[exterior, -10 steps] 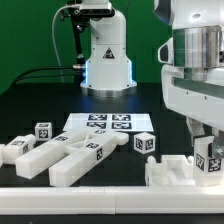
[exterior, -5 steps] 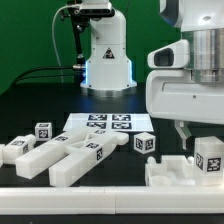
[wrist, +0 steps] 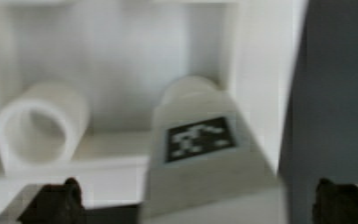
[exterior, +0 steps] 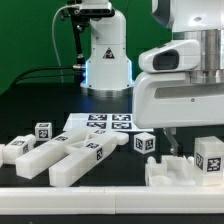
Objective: Assemble chair
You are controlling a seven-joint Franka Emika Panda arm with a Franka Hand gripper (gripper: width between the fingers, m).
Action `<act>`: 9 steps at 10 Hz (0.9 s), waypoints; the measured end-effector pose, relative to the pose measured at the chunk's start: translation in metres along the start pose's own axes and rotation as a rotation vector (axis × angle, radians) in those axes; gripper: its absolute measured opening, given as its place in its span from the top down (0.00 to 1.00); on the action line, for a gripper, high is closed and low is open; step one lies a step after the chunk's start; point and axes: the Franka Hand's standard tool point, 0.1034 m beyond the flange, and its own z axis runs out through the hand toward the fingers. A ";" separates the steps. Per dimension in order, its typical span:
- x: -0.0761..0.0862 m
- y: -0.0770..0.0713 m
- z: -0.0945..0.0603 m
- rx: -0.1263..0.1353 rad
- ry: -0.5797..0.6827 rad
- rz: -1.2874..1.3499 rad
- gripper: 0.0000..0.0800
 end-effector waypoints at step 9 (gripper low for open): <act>-0.001 -0.001 0.001 -0.028 -0.008 1.125 0.65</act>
Offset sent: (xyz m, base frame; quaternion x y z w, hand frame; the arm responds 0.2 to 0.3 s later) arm 0.0000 0.0000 0.0000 0.0000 0.0000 0.1296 0.9916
